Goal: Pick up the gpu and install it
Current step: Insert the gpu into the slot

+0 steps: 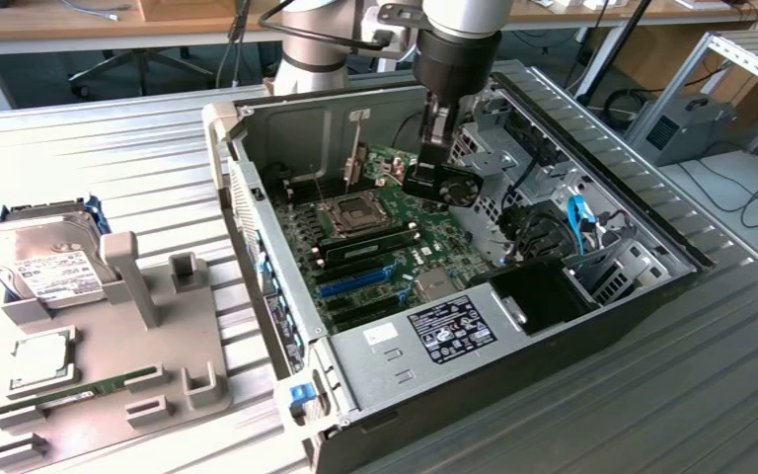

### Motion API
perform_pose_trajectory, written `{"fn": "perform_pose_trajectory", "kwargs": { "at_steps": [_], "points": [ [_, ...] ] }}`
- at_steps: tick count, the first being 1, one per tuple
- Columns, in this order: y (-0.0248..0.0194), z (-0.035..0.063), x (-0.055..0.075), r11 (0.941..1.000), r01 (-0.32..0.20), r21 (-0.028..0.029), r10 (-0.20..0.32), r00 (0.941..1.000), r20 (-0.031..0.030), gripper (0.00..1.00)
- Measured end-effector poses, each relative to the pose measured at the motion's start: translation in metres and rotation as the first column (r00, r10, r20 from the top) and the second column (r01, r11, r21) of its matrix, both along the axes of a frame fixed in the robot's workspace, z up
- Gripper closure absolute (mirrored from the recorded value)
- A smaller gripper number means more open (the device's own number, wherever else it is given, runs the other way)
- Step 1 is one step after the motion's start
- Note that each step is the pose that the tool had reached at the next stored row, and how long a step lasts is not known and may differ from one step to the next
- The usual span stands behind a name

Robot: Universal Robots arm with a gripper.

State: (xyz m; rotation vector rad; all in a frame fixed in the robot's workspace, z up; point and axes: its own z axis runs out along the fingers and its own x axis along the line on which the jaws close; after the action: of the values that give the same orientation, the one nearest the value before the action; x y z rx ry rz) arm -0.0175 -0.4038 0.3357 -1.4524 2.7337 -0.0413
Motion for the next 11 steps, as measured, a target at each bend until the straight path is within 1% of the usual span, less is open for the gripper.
{"fn": "perform_pose_trajectory", "kwargs": {
  "at_steps": [5, 7, 11],
  "points": [
    [0.0, 0.0, 0.0, 0.9997, -0.026, 0.0, 0.026, 0.9997, 0.0001, 0.74],
    [0.0, 0.0, 0.0, 0.9988, -0.05, 0.0001, 0.05, 0.9988, 0.0, 0.74],
    [0.0, 0.0, 0.0, 0.997, -0.078, 0.0, 0.078, 0.997, 0.0, 0.74]
  ]
}}
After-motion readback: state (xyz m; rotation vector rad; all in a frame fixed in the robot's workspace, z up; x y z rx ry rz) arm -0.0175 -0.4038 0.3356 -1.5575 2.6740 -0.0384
